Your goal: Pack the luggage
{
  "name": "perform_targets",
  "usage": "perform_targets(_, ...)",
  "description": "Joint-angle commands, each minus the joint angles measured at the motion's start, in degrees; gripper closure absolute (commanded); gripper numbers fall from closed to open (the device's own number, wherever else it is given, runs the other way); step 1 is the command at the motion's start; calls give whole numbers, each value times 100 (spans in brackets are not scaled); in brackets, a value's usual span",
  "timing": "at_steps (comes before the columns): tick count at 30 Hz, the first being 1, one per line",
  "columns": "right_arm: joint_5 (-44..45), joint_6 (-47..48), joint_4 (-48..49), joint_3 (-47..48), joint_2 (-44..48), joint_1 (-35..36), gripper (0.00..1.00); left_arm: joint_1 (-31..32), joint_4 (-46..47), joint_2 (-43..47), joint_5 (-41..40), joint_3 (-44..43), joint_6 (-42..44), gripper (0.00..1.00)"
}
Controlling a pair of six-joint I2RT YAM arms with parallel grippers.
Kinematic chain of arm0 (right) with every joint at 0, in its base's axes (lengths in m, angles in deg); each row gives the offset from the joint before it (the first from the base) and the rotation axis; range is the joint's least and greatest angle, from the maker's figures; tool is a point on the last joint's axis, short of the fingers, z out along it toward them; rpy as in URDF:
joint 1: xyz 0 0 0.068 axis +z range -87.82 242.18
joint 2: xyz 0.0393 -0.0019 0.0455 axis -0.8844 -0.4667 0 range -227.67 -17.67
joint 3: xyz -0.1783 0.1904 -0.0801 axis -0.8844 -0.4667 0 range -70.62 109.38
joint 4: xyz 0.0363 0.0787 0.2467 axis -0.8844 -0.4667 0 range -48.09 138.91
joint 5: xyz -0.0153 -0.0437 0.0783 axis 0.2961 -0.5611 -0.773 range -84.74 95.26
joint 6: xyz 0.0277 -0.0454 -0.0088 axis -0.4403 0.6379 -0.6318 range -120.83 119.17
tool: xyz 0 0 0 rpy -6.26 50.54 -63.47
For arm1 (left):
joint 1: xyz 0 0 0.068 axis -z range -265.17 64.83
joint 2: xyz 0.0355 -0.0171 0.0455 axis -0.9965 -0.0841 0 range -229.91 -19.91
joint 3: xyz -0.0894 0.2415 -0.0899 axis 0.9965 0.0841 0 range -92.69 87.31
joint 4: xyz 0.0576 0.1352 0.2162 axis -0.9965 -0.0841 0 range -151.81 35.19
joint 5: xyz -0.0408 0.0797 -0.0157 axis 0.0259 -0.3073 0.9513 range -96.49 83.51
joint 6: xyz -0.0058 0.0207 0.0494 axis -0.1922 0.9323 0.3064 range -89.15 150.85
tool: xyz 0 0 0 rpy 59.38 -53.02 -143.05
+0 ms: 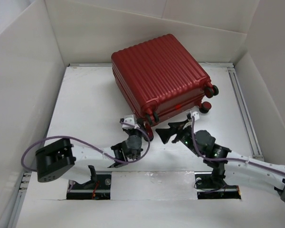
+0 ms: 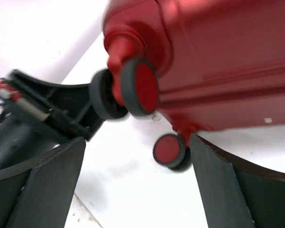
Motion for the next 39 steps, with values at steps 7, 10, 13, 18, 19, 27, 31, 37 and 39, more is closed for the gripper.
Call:
perform_targets(7, -324, 340, -217, 1831, -1559, 17, 1, -255, -110, 845, 63, 404, -568, 100)
perform_targets(10, -272, 340, -269, 2034, -1884, 17, 1, -308, -111, 908, 300, 536, -621, 100)
perform_targets(13, -62, 340, -270, 2104, -1938, 17, 1, -309, -32, 750, 871, 537, -560, 100)
perform_targets(18, -52, 340, -331, 2104, -1815, 17, 1, -309, 161, 100, 1259, 317, -393, 58)
perform_targets(19, -52, 340, -331, 2104, -1754, 17, 1, -309, 162, 29, 1259, 221, -393, 52)
perform_targets(27, -219, 287, -393, 2104, -1701, -35, 1, -668, 171, -411, 1663, -114, -138, 35)
perform_targets(31, -334, 287, -393, 2104, -1701, -35, 1, -1020, 380, -542, 1891, -114, -77, 36)
perform_targets(37, -281, 287, -393, 2104, -1701, -35, 1, -1073, 662, -920, 2164, -298, 143, 43)
perform_targets(39, -229, 287, -463, 2104, -1762, -35, 1, -1073, 715, -1060, 2225, -298, 143, 48)
